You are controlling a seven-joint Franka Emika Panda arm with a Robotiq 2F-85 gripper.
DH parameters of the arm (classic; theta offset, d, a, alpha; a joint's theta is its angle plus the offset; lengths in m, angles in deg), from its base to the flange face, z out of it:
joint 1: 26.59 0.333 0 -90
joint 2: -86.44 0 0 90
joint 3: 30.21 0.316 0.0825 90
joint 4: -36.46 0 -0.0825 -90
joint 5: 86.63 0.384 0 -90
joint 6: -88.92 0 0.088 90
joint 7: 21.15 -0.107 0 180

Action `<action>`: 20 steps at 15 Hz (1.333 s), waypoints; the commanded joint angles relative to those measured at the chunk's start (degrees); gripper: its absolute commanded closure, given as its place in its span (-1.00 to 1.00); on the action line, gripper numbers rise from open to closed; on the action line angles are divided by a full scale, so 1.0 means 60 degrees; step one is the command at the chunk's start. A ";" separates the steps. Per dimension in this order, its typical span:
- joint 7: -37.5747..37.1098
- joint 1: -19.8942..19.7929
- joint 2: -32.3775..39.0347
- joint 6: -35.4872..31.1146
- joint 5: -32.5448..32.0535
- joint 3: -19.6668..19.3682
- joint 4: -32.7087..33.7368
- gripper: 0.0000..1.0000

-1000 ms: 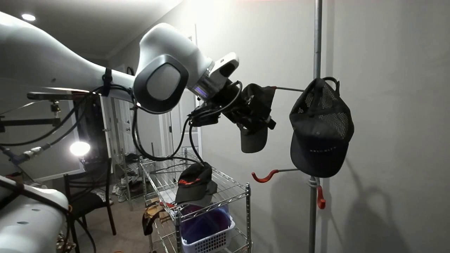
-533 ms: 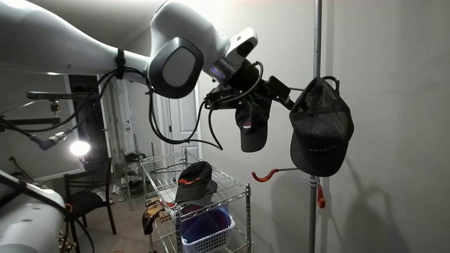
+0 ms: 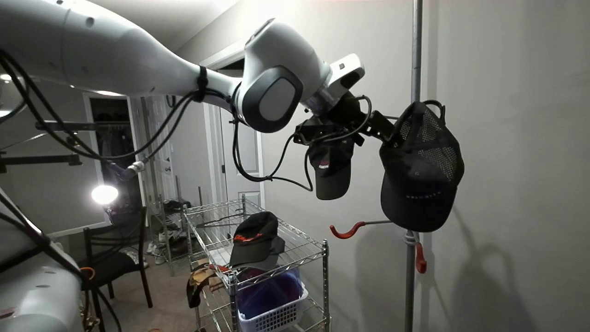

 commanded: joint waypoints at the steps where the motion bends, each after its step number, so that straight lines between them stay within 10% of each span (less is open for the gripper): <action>1: 0.0424 0.0181 0.0512 -0.0193 0.0250 -0.0362 0.0577 -1.00; 2: 0.0472 0.0208 0.0598 -0.0201 0.0256 -0.0434 0.0642 -1.00; 3: 0.0495 0.0231 0.0681 -0.0269 0.0286 -0.0510 0.0704 -0.50; 14: 0.0415 0.0442 0.0642 -0.0352 0.0180 -0.0997 0.0728 0.83; 20: 0.0186 -0.0802 -0.0050 -0.0321 -0.0379 -0.0001 0.0184 0.91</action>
